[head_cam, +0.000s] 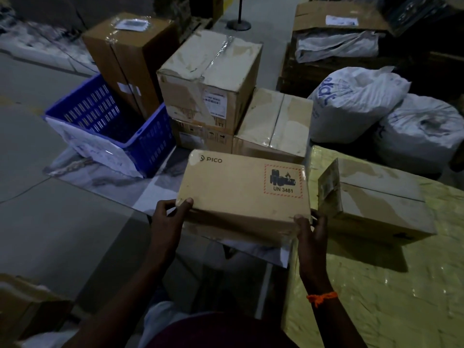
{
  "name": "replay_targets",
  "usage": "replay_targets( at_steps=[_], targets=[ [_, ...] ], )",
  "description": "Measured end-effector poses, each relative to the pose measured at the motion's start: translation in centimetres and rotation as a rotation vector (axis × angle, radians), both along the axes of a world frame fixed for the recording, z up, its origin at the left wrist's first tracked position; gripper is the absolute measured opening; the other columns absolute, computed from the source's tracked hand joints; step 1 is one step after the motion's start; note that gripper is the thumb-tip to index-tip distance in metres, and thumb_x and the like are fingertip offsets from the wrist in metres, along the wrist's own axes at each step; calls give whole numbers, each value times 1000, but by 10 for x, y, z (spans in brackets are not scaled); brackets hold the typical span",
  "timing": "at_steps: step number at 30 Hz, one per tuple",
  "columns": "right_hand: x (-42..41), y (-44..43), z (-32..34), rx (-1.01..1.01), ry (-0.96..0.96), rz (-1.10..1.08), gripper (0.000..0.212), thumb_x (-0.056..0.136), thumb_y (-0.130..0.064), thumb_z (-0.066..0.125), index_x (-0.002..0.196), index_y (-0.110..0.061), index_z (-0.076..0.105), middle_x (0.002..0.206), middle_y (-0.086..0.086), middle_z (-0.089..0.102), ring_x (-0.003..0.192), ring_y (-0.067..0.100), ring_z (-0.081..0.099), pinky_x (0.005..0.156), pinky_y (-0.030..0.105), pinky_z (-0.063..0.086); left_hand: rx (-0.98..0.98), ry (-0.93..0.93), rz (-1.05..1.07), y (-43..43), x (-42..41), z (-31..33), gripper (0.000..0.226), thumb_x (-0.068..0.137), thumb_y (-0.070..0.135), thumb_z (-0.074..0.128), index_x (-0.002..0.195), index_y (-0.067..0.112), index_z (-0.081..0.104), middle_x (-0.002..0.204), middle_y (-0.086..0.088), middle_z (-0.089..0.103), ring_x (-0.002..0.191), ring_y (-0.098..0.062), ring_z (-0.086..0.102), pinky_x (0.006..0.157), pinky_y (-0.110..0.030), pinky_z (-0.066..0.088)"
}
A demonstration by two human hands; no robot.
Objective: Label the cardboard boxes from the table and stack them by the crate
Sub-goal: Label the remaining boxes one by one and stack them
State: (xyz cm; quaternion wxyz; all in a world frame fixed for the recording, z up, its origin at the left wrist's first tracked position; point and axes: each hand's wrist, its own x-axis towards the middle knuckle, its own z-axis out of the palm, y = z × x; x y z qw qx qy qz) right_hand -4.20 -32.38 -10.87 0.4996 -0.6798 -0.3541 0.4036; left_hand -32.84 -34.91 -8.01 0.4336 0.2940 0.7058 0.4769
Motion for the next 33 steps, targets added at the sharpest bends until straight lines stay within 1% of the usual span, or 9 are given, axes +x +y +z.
replay_targets(
  at_steps=[3,6,9,14,16,19,22,26,33],
  targets=[
    [2,-1,6,9,-97,29,33,98,-18,67,128,-20,53,127,5,64,117,21,63,84,28,54,5,60,-38,1,1,5,46,98,38,62,135,13,53,130,-7,59,117,-24,59,78,-24,48],
    [-2,2,19,147,-393,88,48,93,-15,71,135,-20,48,140,5,49,123,13,53,84,27,56,96,240,-129,6,-1,12,51,98,28,65,144,20,45,142,2,48,129,-18,50,93,-29,47],
    [-15,16,24,309,-585,245,45,94,-22,66,136,-19,51,147,3,41,134,21,49,95,37,58,266,464,-318,21,4,22,49,97,23,64,143,20,48,144,5,45,130,-9,46,99,-33,50],
    [-47,43,32,327,-843,577,43,95,-25,68,135,-11,60,144,13,54,141,29,44,113,52,44,373,712,-685,55,22,19,50,99,46,45,136,17,60,144,-4,57,141,-12,41,109,-44,47],
    [-58,55,34,295,-963,701,53,98,-36,61,143,-10,55,149,16,52,143,34,42,116,54,39,360,819,-766,68,29,17,54,100,45,40,139,13,59,148,-7,55,144,-19,40,114,-45,41],
    [-64,68,30,227,-1148,828,64,104,-47,33,157,-13,38,164,14,35,154,33,28,123,53,23,299,1021,-877,79,33,10,65,102,47,25,150,9,46,160,-11,40,151,-26,29,122,-47,27],
    [-64,69,27,216,-1210,858,69,102,-50,17,159,-15,36,168,10,29,156,31,24,124,51,15,244,1158,-942,79,33,2,72,104,53,9,159,11,28,167,-7,21,156,-21,14,127,-43,13],
    [-64,70,27,171,-1194,895,69,101,-49,15,160,-18,34,169,6,26,157,29,20,125,49,12,233,1152,-957,77,32,-3,78,103,56,-3,159,12,27,168,-7,20,156,-20,12,127,-43,12],
    [-52,72,28,158,-1239,954,77,99,-64,5,165,-27,13,174,0,4,160,22,0,126,46,0,265,1162,-1023,86,17,-4,73,102,61,0,162,24,15,169,1,4,156,-16,-1,127,-43,4]
  ],
)
